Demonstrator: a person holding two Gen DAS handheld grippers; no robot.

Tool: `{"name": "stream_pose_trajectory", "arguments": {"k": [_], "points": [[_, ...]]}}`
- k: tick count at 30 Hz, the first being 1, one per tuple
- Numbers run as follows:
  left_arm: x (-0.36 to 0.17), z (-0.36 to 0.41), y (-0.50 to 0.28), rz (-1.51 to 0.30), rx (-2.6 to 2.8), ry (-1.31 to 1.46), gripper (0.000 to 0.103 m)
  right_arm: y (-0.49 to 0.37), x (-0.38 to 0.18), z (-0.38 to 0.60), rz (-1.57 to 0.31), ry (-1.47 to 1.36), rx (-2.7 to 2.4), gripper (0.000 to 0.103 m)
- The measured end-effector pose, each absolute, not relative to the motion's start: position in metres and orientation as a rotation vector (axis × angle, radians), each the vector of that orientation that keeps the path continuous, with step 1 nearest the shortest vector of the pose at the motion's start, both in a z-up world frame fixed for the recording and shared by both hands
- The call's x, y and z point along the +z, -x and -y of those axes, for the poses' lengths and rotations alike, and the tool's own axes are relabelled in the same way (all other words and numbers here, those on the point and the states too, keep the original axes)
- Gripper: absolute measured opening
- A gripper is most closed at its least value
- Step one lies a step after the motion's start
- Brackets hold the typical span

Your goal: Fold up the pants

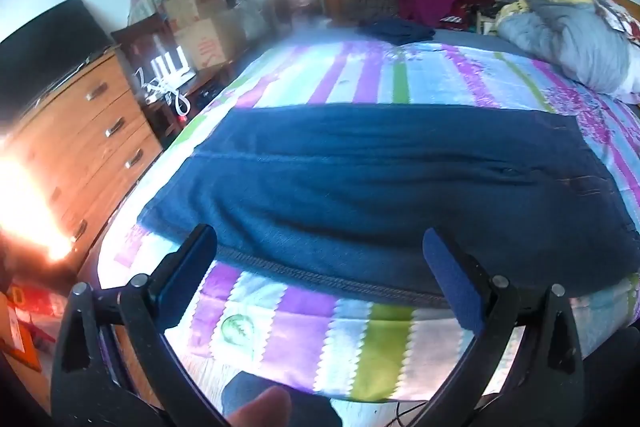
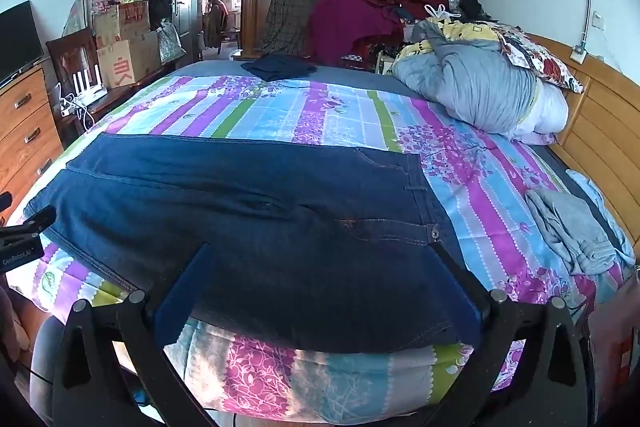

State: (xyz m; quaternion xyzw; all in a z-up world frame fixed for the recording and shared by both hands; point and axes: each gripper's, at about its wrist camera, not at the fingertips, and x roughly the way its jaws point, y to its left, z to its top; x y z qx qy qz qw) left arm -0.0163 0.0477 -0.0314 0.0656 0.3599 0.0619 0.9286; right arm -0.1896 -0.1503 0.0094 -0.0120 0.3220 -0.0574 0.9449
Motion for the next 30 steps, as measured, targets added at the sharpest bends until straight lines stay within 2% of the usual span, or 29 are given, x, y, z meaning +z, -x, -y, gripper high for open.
{"name": "stream_pose_trajectory", "arguments": {"k": [30], "points": [[-0.034,-0.076,0.018,-0.73,0.19,-0.09,0.103,0.189,0.013,0.153,-0.647,0.015,-0.118,0.103]]}}
